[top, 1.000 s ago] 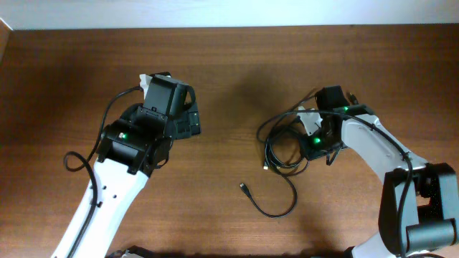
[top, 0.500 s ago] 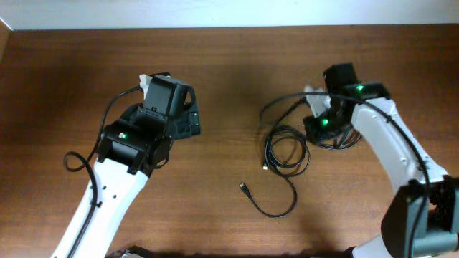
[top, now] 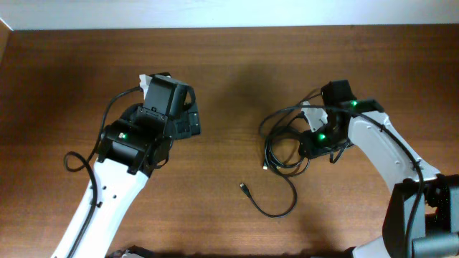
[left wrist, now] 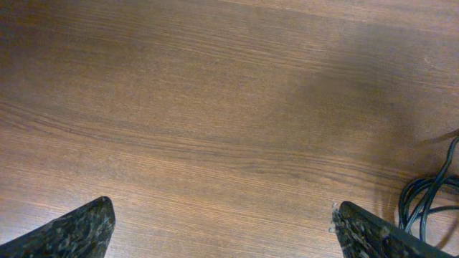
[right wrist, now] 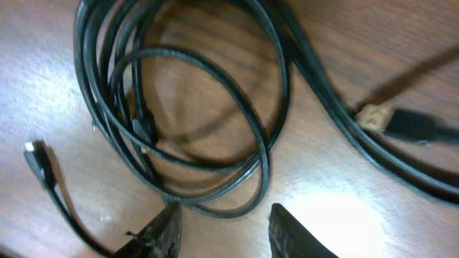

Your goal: Untangle cables

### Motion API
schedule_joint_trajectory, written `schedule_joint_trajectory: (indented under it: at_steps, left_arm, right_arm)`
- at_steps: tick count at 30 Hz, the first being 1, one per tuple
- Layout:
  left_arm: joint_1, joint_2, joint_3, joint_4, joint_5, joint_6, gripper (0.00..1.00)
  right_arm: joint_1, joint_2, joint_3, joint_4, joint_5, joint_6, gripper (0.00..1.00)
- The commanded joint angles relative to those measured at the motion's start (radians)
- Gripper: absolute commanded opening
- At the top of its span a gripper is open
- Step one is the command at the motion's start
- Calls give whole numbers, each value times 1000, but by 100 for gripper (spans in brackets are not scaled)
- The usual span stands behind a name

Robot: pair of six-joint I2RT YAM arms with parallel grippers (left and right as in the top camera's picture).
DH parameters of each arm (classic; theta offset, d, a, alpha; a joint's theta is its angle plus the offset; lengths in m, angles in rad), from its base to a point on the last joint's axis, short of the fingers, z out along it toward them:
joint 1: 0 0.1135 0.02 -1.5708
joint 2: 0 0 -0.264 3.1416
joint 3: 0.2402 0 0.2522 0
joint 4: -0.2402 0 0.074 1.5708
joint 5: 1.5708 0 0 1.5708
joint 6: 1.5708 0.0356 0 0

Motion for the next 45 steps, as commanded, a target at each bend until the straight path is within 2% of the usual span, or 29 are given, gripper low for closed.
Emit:
schedule_joint_trajectory:
  at_steps: [1, 7, 10, 11, 16, 18, 25, 28, 33, 39, 42, 45]
  left_arm:
    - [5, -19, 3, -1, 0, -13, 99]
    - [5, -19, 3, -1, 0, -13, 99]
    - [5, -19, 3, -1, 0, -13, 99]
    - [5, -19, 3, -1, 0, -13, 99]
    - [5, -19, 3, -1, 0, -13, 99]
    - [5, -19, 3, -1, 0, -13, 99]
    - [5, -19, 3, -1, 0, -13, 99]
    - [5, -19, 3, -1, 0, -13, 99]
    - [5, -19, 3, -1, 0, -13, 99]
    - [5, -19, 3, -1, 0, -13, 99]
    - [5, -19, 3, -1, 0, -13, 99]
    - [5, -19, 3, -1, 0, -13, 99]
  right_arm:
    - [-4, -4, -71, 46, -55, 15, 38]
    - [-4, -4, -154, 149, -27, 28, 37]
    - [-4, -4, -155, 151, -9, 37, 37]
    - [-4, -4, -155, 152, -13, 43, 33]
    - [-4, -4, -151, 146, -17, 66, 33]
    - [-5, -4, -97, 122, -16, 66, 33]
    - [-135, -4, -90, 92, -6, 91, 33]
    - [-118, -4, -139, 120, -75, 29, 33]
    - [-120, -4, -200, 190, -201, 26, 33]
    - [-119, -4, -213, 225, -211, 26, 30]
    - [-119, -4, -323, 367, -317, 26, 27]
    - [-119, -4, -343, 391, -331, 27, 27]
